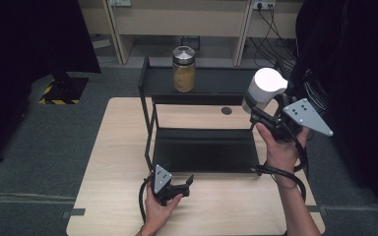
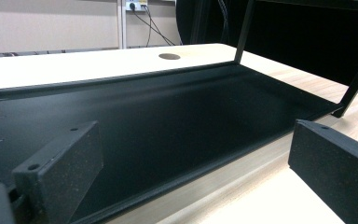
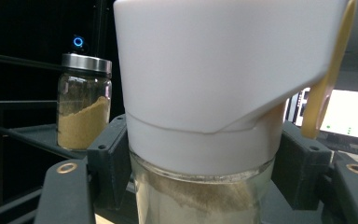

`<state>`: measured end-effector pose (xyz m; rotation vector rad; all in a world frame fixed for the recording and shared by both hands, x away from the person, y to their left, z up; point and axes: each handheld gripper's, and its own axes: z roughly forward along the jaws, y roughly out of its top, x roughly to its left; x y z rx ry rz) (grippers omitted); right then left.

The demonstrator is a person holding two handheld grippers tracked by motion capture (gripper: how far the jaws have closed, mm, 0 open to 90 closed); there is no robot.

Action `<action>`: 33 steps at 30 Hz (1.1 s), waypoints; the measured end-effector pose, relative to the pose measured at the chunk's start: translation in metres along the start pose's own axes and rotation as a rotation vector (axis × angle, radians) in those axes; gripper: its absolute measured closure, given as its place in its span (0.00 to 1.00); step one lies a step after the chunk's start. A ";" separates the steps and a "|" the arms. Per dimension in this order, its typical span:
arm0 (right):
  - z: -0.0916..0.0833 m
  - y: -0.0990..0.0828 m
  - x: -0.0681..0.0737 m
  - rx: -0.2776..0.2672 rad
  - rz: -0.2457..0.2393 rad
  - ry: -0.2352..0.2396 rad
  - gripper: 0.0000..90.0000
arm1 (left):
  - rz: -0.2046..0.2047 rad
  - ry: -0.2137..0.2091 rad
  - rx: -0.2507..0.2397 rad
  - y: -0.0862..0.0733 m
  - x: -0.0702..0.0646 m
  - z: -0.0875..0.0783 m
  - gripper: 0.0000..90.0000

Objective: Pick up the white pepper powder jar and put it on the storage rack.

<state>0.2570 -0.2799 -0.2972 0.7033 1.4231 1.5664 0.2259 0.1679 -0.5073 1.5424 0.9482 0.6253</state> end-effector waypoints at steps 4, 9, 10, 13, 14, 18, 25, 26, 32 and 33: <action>0.001 0.004 -0.001 -0.006 -0.002 -0.003 0.35 | 0.000 0.000 0.000 0.000 0.000 0.000 0.03; 0.005 0.010 -0.003 -0.016 -0.004 -0.006 0.35 | 0.000 0.000 0.001 0.000 0.000 0.000 0.03; 0.007 0.011 -0.003 -0.017 -0.003 -0.007 0.34 | 0.000 0.000 0.002 0.000 0.000 0.000 0.03; 0.011 0.014 -0.005 -0.023 0.006 -0.010 0.35 | 0.000 0.000 0.001 0.000 0.000 0.000 0.03; 0.013 0.014 -0.006 -0.024 0.009 -0.012 0.35 | 0.000 0.000 0.001 0.000 0.000 0.000 0.03; 0.023 0.018 -0.010 -0.019 0.023 -0.023 0.35 | 0.003 0.000 0.001 0.000 0.000 0.000 0.03; 0.042 0.022 -0.015 0.012 0.036 -0.065 0.34 | 0.003 -0.002 0.002 0.000 0.000 0.000 0.03; 0.044 0.023 -0.016 0.021 0.037 -0.069 0.34 | 0.002 -0.002 0.002 0.000 0.000 0.000 0.02; 0.059 0.025 -0.020 0.070 0.028 -0.081 0.34 | 0.002 -0.002 0.002 0.000 0.000 0.000 0.03; 0.061 0.025 -0.021 0.078 0.029 -0.080 0.34 | 0.002 -0.002 0.002 0.000 0.000 0.000 0.03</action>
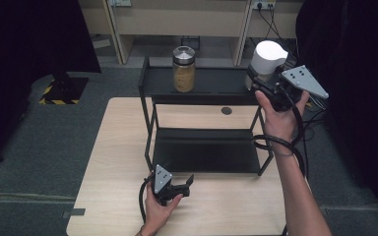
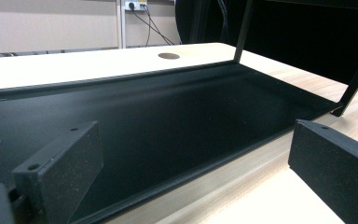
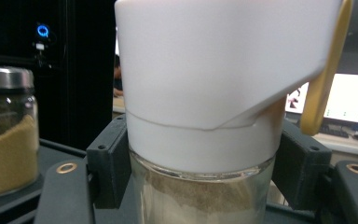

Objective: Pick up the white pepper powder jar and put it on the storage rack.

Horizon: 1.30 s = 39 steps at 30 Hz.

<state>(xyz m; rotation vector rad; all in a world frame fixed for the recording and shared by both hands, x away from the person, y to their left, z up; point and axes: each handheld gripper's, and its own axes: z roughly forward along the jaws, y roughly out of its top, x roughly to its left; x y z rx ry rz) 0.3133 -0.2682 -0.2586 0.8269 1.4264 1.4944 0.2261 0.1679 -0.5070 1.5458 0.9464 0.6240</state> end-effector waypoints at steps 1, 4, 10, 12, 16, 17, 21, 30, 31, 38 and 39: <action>0.002 0.000 0.000 0.012 0.002 0.000 0.34 | 0.001 0.000 0.001 0.000 0.000 0.000 0.03; 0.005 -0.002 -0.002 0.013 0.008 0.002 0.34 | -0.001 -0.001 0.001 0.000 0.000 0.000 0.03; 0.011 -0.002 -0.006 0.024 0.040 0.011 0.34 | 0.002 0.000 0.004 0.001 0.000 0.000 0.03; 0.012 -0.003 -0.008 0.024 0.064 0.014 0.34 | 0.003 0.001 0.003 0.000 0.000 0.000 0.03; 0.015 -0.004 -0.010 0.027 0.088 0.016 0.34 | 0.000 0.001 0.004 0.001 0.000 0.000 0.03; 0.016 -0.004 -0.010 0.028 0.089 0.017 0.34 | -0.001 0.001 0.004 0.001 0.000 0.000 0.03; 0.018 -0.005 -0.010 0.024 0.090 0.014 0.34 | 0.000 0.001 0.004 0.001 0.000 0.000 0.03; 0.018 -0.006 -0.009 0.020 0.094 0.010 0.34 | -0.002 0.001 0.004 0.001 0.000 0.000 0.03; 0.018 -0.006 -0.008 0.019 0.096 0.009 0.32 | -0.002 0.000 0.004 0.001 0.000 0.000 0.03; 0.010 -0.011 0.000 -0.014 0.065 -0.024 0.08 | -0.005 0.002 0.004 0.001 0.000 0.000 0.03; 0.008 -0.011 0.001 -0.019 0.056 -0.024 0.08 | -0.006 0.002 0.004 0.001 0.000 0.000 0.02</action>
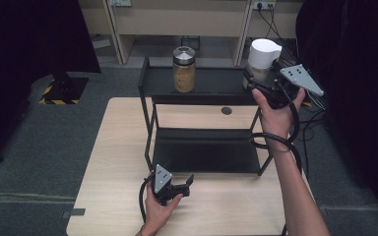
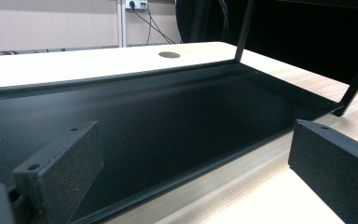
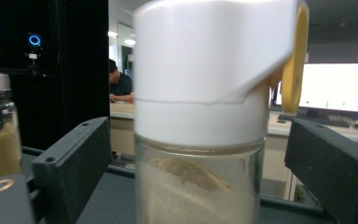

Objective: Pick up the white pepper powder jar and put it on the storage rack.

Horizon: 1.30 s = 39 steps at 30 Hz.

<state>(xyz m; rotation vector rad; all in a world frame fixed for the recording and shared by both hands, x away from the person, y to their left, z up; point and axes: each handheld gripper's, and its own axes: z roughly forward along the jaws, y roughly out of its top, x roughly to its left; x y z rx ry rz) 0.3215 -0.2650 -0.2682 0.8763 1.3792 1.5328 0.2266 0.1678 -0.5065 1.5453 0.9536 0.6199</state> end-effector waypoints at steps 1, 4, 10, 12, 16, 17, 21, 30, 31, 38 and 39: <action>-0.002 0.000 0.001 -0.006 -0.012 0.002 0.08 | -0.001 0.000 -0.001 0.000 0.000 0.000 0.03; -0.010 0.000 0.003 -0.022 -0.030 0.002 0.07 | 0.001 0.002 -0.001 0.000 0.000 0.000 0.03; -0.026 -0.002 0.006 -0.034 -0.025 -0.024 0.07 | 0.004 0.003 -0.003 0.000 -0.001 0.000 0.03; -0.031 -0.004 0.005 -0.031 -0.023 -0.014 0.07 | 0.003 0.003 -0.002 0.000 -0.001 0.000 0.03; -0.042 -0.009 0.003 -0.034 -0.027 -0.004 0.07 | 0.005 0.004 -0.002 0.000 -0.001 0.000 0.03; -0.045 -0.012 0.003 -0.042 -0.029 -0.004 0.07 | 0.006 0.004 -0.002 0.000 -0.001 0.000 0.03; -0.058 -0.021 0.003 -0.048 -0.033 0.008 0.07 | 0.006 0.004 -0.003 -0.001 -0.001 0.000 0.03; -0.084 -0.039 0.002 -0.063 -0.032 0.040 0.07 | 0.009 0.007 -0.005 -0.001 -0.002 0.000 0.03; -0.087 -0.041 0.002 -0.065 -0.032 0.043 0.07 | 0.008 0.007 -0.005 -0.001 -0.002 0.000 0.03; -0.107 -0.057 0.003 -0.074 -0.028 0.057 0.07 | 0.004 0.010 -0.009 -0.002 -0.002 -0.001 0.02; -0.109 -0.059 0.003 -0.072 -0.029 0.059 0.07 | 0.003 0.010 -0.010 -0.002 -0.002 -0.001 0.02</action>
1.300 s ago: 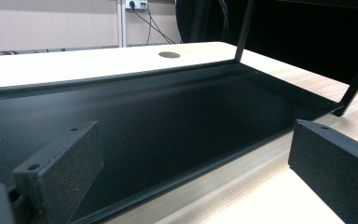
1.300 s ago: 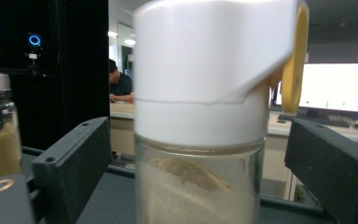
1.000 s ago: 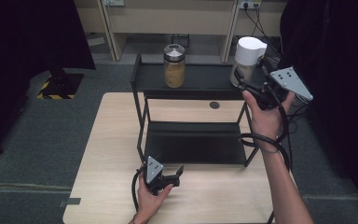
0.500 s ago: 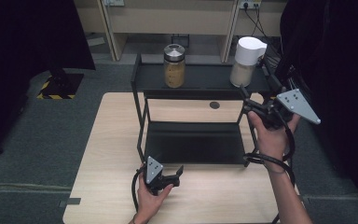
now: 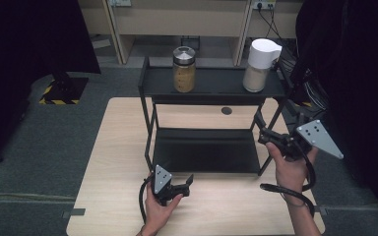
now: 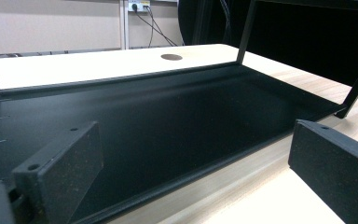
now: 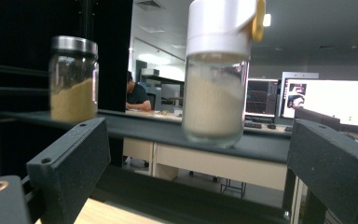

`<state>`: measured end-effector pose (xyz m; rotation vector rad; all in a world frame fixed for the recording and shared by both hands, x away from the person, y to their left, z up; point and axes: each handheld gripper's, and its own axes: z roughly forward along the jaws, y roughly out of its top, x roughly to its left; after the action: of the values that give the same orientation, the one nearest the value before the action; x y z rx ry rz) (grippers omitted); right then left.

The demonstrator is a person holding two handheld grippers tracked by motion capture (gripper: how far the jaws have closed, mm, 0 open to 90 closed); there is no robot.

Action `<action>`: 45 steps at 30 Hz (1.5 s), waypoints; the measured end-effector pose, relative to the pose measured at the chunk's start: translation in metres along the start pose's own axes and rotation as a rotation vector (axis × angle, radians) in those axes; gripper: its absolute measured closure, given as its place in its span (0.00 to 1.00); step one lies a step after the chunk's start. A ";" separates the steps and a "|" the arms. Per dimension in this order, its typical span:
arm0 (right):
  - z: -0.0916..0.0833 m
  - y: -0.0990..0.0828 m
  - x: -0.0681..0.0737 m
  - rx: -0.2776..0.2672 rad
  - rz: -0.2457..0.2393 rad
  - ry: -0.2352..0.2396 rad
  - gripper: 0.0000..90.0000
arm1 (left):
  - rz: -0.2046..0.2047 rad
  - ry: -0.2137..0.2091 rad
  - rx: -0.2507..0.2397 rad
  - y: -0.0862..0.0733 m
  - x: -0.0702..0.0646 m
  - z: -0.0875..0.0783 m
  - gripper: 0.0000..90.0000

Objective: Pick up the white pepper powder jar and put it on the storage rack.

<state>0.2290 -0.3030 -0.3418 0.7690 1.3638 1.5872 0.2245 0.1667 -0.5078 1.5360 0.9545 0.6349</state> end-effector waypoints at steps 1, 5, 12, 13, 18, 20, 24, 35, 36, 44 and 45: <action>-0.003 -0.002 0.000 0.000 0.001 0.002 0.07 | -0.003 0.001 -0.002 0.000 0.000 0.000 0.02; -0.014 -0.011 0.001 0.002 0.003 0.004 0.07 | -0.009 0.002 -0.004 -0.001 0.000 0.000 0.02; -0.029 -0.023 0.002 0.043 0.005 0.016 0.07 | -0.013 0.003 -0.004 -0.001 0.001 0.000 0.02; -0.031 -0.025 0.002 0.048 0.006 0.021 0.07 | -0.013 0.003 -0.006 -0.001 0.001 -0.001 0.02; -0.038 -0.036 0.000 0.079 0.005 0.042 0.07 | -0.017 0.005 -0.008 -0.001 0.001 -0.001 0.02; -0.040 -0.040 0.000 0.087 -0.001 0.048 0.07 | -0.018 0.006 -0.009 -0.002 0.000 -0.001 0.02; -0.046 -0.048 0.002 0.110 -0.008 0.057 0.07 | -0.016 0.006 -0.009 -0.002 0.000 -0.001 0.02; -0.052 -0.072 0.004 0.163 -0.004 0.084 0.07 | -0.017 0.008 -0.011 -0.002 0.000 -0.001 0.02; -0.053 -0.075 0.004 0.167 -0.001 0.085 0.07 | -0.016 0.007 -0.011 -0.002 0.000 -0.001 0.02; -0.057 -0.093 0.004 0.231 0.023 0.093 0.07 | -0.014 0.008 -0.011 -0.002 0.000 -0.001 0.02; -0.058 -0.095 0.004 0.240 0.023 0.094 0.07 | -0.015 0.009 -0.011 -0.002 0.000 -0.001 0.02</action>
<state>0.1975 -0.3235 -0.4467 0.8638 1.6394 1.5101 0.2231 0.1671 -0.5094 1.5167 0.9666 0.6356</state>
